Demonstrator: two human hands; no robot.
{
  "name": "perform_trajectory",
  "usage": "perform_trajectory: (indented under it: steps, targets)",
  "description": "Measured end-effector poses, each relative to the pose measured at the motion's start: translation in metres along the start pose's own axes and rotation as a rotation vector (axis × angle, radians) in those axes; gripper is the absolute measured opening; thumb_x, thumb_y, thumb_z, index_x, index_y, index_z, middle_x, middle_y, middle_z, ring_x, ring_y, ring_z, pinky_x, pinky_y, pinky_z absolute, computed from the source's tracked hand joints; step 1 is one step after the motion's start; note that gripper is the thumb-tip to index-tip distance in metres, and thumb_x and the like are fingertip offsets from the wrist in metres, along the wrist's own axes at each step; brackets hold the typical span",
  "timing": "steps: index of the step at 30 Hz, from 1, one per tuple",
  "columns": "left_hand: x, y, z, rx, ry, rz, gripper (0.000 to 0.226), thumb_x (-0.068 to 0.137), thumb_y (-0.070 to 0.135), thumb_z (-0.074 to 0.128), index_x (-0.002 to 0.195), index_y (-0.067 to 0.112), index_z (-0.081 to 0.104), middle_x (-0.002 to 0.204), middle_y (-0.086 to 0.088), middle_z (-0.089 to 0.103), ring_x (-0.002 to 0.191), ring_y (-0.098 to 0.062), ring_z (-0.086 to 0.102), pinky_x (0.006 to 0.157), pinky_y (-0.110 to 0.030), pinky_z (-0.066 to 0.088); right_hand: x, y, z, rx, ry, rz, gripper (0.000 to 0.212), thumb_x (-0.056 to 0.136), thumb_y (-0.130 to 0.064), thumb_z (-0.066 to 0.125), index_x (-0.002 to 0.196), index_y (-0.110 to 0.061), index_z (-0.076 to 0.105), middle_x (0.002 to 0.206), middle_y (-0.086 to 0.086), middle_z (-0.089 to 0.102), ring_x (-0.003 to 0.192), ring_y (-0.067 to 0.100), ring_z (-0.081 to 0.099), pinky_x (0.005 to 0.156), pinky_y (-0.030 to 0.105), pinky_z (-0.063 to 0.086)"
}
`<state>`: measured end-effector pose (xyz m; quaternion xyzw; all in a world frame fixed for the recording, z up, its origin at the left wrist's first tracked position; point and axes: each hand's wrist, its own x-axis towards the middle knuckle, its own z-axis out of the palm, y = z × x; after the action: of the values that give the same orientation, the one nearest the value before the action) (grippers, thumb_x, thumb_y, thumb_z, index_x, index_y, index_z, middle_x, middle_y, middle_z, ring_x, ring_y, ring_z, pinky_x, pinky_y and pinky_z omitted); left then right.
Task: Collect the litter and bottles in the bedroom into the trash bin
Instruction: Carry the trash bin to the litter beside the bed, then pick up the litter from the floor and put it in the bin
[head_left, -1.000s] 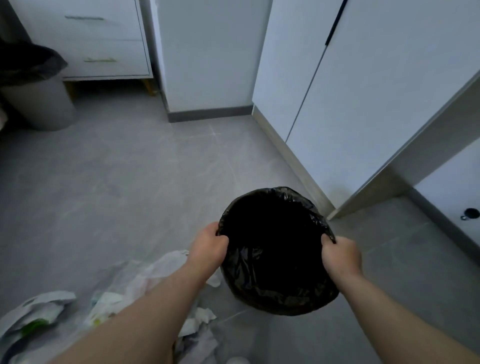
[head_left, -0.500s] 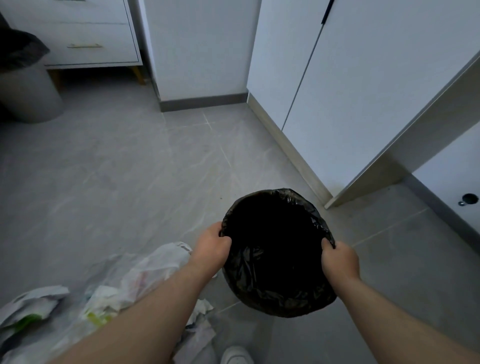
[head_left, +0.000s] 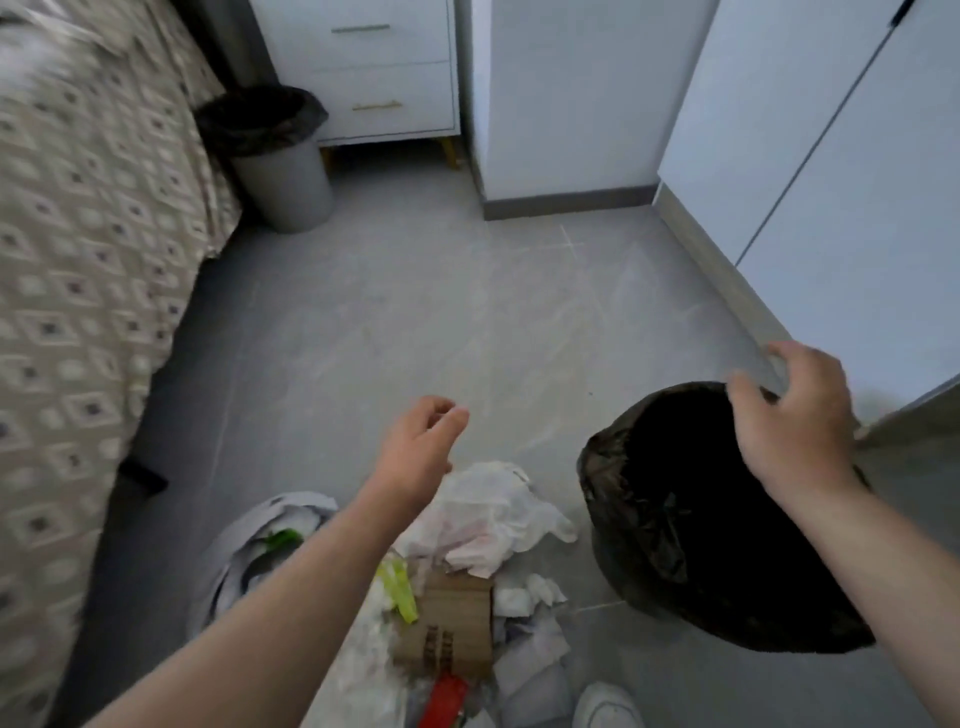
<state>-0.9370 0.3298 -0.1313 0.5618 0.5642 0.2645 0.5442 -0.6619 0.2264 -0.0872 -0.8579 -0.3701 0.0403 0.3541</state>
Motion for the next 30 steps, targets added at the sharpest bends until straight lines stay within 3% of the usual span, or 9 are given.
perform_trajectory:
  steps: [3, 6, 11, 13, 15, 17, 23, 27, 30]
  targets:
    - [0.009, -0.034, -0.060, -0.093, 0.129, -0.071, 0.012, 0.093, 0.017, 0.051, 0.084, 0.015, 0.059, 0.083, -0.005, 0.056, 0.077, -0.020, 0.052, 0.064, -0.031, 0.044, -0.019, -0.062, 0.041, 0.149, -0.140, -0.209, 0.037, 0.084, -0.026, 0.054, 0.117, -0.010, 0.060, 0.115, 0.003, 0.055, 0.105, 0.021, 0.055, 0.089, 0.028, 0.040]
    - [0.010, -0.080, -0.104, -0.059, 0.175, -0.150, 0.021, 0.093, 0.013, 0.052, 0.073, 0.014, 0.058, 0.077, -0.009, 0.056, 0.067, -0.017, 0.050, 0.059, -0.028, 0.039, -0.052, -0.093, 0.095, 0.171, -0.435, -0.297, 0.025, 0.088, -0.023, 0.056, 0.111, -0.013, 0.064, 0.105, -0.003, 0.060, 0.097, 0.014, 0.059, 0.085, 0.026, 0.046]
    - [-0.004, -0.162, -0.137, 0.162, 0.218, -0.221, 0.020, 0.083, 0.016, 0.062, 0.063, 0.013, 0.061, 0.058, -0.001, 0.054, 0.058, -0.019, 0.050, 0.061, -0.035, 0.044, -0.108, -0.087, 0.175, -0.134, -0.914, -0.395, 0.035, 0.092, -0.025, 0.053, 0.126, -0.015, 0.057, 0.126, 0.000, 0.058, 0.114, 0.015, 0.054, 0.097, 0.026, 0.043]
    - [-0.007, -0.188, -0.135, 0.239, 0.187, -0.254, 0.020, 0.082, 0.019, 0.063, 0.063, 0.013, 0.059, 0.055, 0.003, 0.050, 0.055, -0.015, 0.046, 0.059, -0.032, 0.042, -0.126, -0.081, 0.199, -0.239, -1.031, -0.384, 0.037, 0.091, -0.028, 0.052, 0.126, -0.016, 0.057, 0.129, 0.003, 0.058, 0.116, 0.019, 0.054, 0.099, 0.030, 0.044]
    - [-0.007, -0.209, -0.131, 0.303, 0.151, -0.276, 0.011, 0.083, 0.021, 0.064, 0.084, 0.011, 0.066, 0.071, 0.001, 0.060, 0.066, -0.014, 0.054, 0.062, -0.029, 0.040, -0.143, -0.078, 0.220, -0.314, -1.119, -0.358, 0.039, 0.090, -0.032, 0.053, 0.125, -0.015, 0.058, 0.127, 0.005, 0.059, 0.115, 0.022, 0.055, 0.096, 0.030, 0.045]
    - [-0.005, -0.228, -0.129, 0.407, 0.204, -0.277, 0.032, 0.080, 0.030, 0.064, 0.101, 0.007, 0.066, 0.096, -0.009, 0.066, 0.088, -0.024, 0.060, 0.073, -0.032, 0.043, -0.157, -0.077, 0.238, -0.372, -1.158, -0.340, 0.038, 0.088, -0.036, 0.053, 0.120, -0.016, 0.059, 0.122, 0.006, 0.060, 0.112, 0.024, 0.056, 0.092, 0.033, 0.048]
    - [0.010, -0.241, -0.151, 0.610, 0.514, -0.243, 0.052, 0.074, 0.025, 0.076, 0.117, 0.004, 0.057, 0.120, -0.020, 0.053, 0.113, -0.039, 0.047, 0.098, -0.047, 0.040, -0.190, -0.079, 0.280, -0.402, -1.109, -0.251, 0.050, 0.086, -0.049, 0.054, 0.123, -0.016, 0.049, 0.123, 0.006, 0.055, 0.115, 0.027, 0.054, 0.090, 0.036, 0.047]
    - [0.032, -0.258, -0.182, 0.684, 0.445, -0.250, 0.061, 0.068, 0.032, 0.080, 0.115, 0.003, 0.053, 0.118, -0.019, 0.053, 0.110, -0.039, 0.048, 0.092, -0.047, 0.042, -0.208, -0.081, 0.297, -0.396, -1.087, -0.201, 0.060, 0.079, -0.057, 0.061, 0.121, -0.018, 0.042, 0.117, 0.005, 0.052, 0.110, 0.027, 0.054, 0.084, 0.036, 0.046]
    - [0.043, -0.262, -0.198, 0.662, 0.347, -0.242, 0.054, 0.063, 0.033, 0.082, 0.101, 0.009, 0.052, 0.107, -0.015, 0.055, 0.101, -0.035, 0.053, 0.081, -0.042, 0.047, -0.213, -0.077, 0.305, -0.408, -1.055, -0.212, 0.051, 0.080, -0.050, 0.063, 0.116, -0.019, 0.043, 0.117, 0.005, 0.053, 0.109, 0.027, 0.053, 0.085, 0.037, 0.046]
